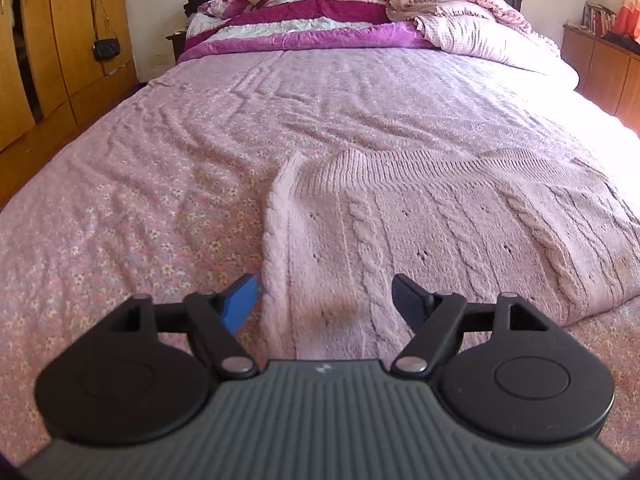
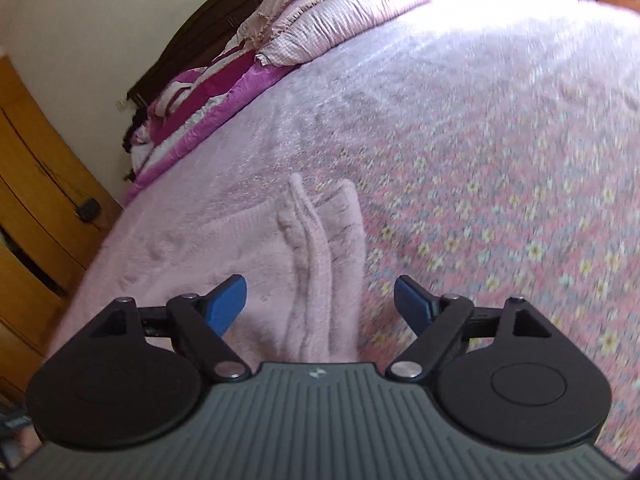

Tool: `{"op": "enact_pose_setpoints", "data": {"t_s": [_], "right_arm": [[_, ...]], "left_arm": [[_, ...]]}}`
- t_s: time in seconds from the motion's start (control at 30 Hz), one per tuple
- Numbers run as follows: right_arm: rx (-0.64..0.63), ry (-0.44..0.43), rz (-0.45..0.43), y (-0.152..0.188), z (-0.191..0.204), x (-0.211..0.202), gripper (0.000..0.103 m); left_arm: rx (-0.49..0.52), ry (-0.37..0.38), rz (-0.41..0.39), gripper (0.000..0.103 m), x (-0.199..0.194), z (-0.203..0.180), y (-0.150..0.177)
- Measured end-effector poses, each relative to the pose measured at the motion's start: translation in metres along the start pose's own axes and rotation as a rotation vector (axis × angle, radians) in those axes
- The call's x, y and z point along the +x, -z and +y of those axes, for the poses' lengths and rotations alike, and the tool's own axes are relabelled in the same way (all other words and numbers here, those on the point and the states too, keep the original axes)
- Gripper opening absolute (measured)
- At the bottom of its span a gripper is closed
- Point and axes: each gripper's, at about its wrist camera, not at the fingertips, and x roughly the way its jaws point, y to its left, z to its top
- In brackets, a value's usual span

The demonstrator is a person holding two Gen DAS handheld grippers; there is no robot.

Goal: Fold small clothes
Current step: 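Move the right tool to the cardigan's folded edge and grasp it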

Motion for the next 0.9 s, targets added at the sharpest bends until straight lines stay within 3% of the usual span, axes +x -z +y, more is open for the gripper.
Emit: {"op": "enact_pose_setpoints", "data": {"t_s": [0.17,0.27,0.6,0.8,0.9], "right_arm": [[0.141,-0.114,0.083,0.004,-0.012,0.005,0.093],[0.140,-0.144,0.109,0.006,-0.012,0.014,0.103],[0.161,-0.193,0.076,0.013,-0.020,0.012,0.103],[0.141,-0.171,0.069,0.016,-0.011,0.011,0.103],[0.158,-0.249,0.080,0.013,-0.009,0.021,0.103]], "left_arm": [[-0.002,0.010,0.053,0.083,-0.001,-0.006,0.007],[0.006,-0.013,0.060,0.083,-0.002,-0.010,0.010],[-0.033,-0.021,0.074,0.083,-0.004,-0.011,0.014],[-0.040,-0.018,0.074,0.083,-0.006,-0.012,0.014],[-0.042,-0.023,0.075,0.083,-0.006,-0.013,0.013]]}}
